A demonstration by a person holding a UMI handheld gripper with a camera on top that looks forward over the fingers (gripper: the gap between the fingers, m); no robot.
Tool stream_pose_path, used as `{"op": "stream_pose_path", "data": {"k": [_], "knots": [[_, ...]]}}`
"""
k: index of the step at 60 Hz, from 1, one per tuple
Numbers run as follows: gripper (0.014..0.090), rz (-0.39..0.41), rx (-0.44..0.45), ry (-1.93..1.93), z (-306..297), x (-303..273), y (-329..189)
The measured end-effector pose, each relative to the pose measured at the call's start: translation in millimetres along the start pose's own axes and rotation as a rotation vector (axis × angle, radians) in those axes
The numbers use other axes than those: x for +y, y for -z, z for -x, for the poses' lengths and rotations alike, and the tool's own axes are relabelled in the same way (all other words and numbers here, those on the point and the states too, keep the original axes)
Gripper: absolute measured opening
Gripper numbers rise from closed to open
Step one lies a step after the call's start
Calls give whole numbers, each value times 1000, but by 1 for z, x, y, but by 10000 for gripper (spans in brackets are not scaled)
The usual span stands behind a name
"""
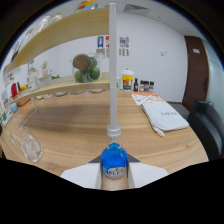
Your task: Make me a cup of Mount Fuji.
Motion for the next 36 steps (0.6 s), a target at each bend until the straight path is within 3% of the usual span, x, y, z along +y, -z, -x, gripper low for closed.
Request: {"op": "stream_pose_path", "data": {"k": [28,34,36], "knots": [[372,104,-16,21,1,29,-2],[416,106,4,13,0,31,4],[463,102,17,7,-2,29,7]]}}
